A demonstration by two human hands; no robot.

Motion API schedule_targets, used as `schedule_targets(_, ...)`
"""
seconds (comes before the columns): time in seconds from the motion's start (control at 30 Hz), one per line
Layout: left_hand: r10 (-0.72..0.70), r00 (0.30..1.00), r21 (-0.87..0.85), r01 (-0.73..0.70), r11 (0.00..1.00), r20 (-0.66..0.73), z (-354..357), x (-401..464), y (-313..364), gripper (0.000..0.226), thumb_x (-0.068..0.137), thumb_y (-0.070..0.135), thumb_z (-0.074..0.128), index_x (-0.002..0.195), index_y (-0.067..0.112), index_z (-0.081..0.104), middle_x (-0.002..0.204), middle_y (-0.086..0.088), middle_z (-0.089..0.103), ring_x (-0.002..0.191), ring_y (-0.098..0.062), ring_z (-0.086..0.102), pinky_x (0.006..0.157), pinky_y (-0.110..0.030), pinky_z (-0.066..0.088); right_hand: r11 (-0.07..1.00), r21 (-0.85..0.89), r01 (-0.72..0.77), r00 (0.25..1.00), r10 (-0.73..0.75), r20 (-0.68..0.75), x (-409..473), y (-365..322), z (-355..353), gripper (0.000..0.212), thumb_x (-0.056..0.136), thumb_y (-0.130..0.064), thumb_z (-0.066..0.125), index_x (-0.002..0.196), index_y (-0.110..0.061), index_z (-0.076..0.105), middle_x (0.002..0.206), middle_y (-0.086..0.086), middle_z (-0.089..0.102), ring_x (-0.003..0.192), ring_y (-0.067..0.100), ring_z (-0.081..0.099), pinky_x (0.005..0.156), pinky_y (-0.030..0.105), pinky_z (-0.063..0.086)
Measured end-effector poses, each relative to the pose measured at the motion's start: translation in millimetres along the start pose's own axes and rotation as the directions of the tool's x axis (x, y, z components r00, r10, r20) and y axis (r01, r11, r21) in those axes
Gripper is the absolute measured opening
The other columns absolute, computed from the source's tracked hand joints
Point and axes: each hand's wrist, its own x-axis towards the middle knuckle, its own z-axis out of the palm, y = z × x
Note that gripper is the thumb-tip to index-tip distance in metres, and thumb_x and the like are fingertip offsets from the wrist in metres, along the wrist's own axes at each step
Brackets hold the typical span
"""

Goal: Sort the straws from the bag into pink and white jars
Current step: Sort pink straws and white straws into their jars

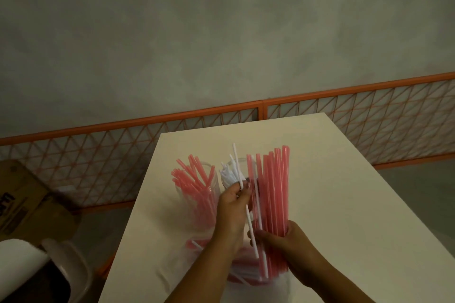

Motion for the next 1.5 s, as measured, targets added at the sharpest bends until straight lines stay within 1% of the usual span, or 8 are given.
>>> schedule_targets(0.2,0.153,0.987,-0.190,-0.160,0.969,-0.053,-8,26,31,0.021,0.096,0.008,0.044,0.093,0.009,0.065,0.091,-0.005,0.073,0.076,-0.014,0.072,0.066,-0.020,0.057,0.999,0.031,0.028,0.997,-0.030,0.076,-8,6,-7,0.029,0.068,-0.020,0.076,0.092,-0.005,0.070,0.083,0.017,0.072,0.081,0.027,0.069,0.081,0.033,0.054)
schedule_targets(0.33,0.165,0.986,0.028,-0.165,0.986,-0.022,-7,24,25,0.020,0.096,0.013,0.046,0.095,0.011,0.066,0.090,-0.009,0.071,0.044,-0.004,0.046,0.044,-0.014,0.039,0.996,0.058,0.060,0.995,-0.065,0.080,-9,2,-12,0.038,0.065,-0.024,0.078,0.095,-0.003,0.068,0.083,0.017,0.071,0.081,0.027,0.068,0.077,0.029,0.054)
schedule_targets(0.43,0.040,0.987,0.235,-0.076,0.969,0.157,-1,16,11,0.016,0.087,0.019,0.062,0.100,0.013,0.068,0.068,0.007,0.060,0.049,0.002,0.049,0.048,-0.014,0.040,0.994,0.086,0.073,0.995,-0.079,0.064,-8,-2,-16,0.034,0.069,-0.016,0.075,0.098,0.001,0.066,0.083,0.017,0.072,0.078,0.026,0.069,0.071,0.026,0.055)
schedule_targets(0.53,-0.021,0.960,0.270,-0.057,0.961,0.280,4,11,3,0.002,0.081,0.018,0.069,0.083,0.017,0.069,0.060,0.012,0.059,0.052,0.000,0.053,0.051,-0.016,0.043,0.992,0.099,0.083,0.995,-0.088,0.044,-8,-7,-19,0.031,0.068,-0.013,0.072,0.096,0.000,0.067,0.080,0.017,0.072,0.073,0.025,0.069,0.067,0.025,0.055)
schedule_targets(0.77,-0.004,0.966,0.133,-0.032,0.991,0.259,4,16,8,0.018,0.086,0.008,0.063,0.069,0.012,0.066,0.052,0.004,0.040,0.044,-0.006,0.032,0.043,-0.017,0.030,0.992,0.117,0.046,0.995,-0.055,0.078,-8,-10,-22,0.033,0.074,-0.013,0.072,0.103,0.001,0.064,0.085,0.017,0.072,0.078,0.028,0.070,0.071,0.029,0.056)
schedule_targets(1.03,-0.067,0.916,0.254,-0.039,0.966,0.397,0,21,18,0.018,0.086,0.001,0.060,0.077,0.015,0.066,0.045,0.014,0.051,0.041,0.001,0.043,0.048,-0.018,0.033,0.997,0.069,0.040,0.989,-0.050,0.142,-7,-11,-26,0.029,0.078,-0.017,0.067,0.103,-0.003,0.063,0.087,0.014,0.072,0.080,0.027,0.069,0.075,0.030,0.056)
schedule_targets(1.37,0.035,0.971,0.264,-0.100,0.959,0.238,1,33,30,0.005,0.083,0.013,0.067,0.087,0.010,0.067,0.062,0.001,0.049,0.055,-0.011,0.043,0.053,-0.020,0.040,1.000,-0.006,0.024,0.988,-0.023,0.155,-7,-3,-32,0.021,0.085,-0.010,0.063,0.103,0.000,0.062,0.080,0.011,0.071,0.076,0.022,0.068,0.070,0.027,0.053)
schedule_targets(1.5,0.013,0.958,0.333,-0.112,0.936,0.286,-1,38,37,0.004,0.083,0.011,0.067,0.081,0.014,0.066,0.066,0.000,0.057,0.057,-0.011,0.050,0.051,-0.017,0.043,1.000,-0.009,0.018,0.989,-0.017,0.144,-6,-1,-33,0.040,0.069,-0.028,0.071,0.100,-0.004,0.065,0.077,0.008,0.069,0.072,0.022,0.064,0.071,0.030,0.053)
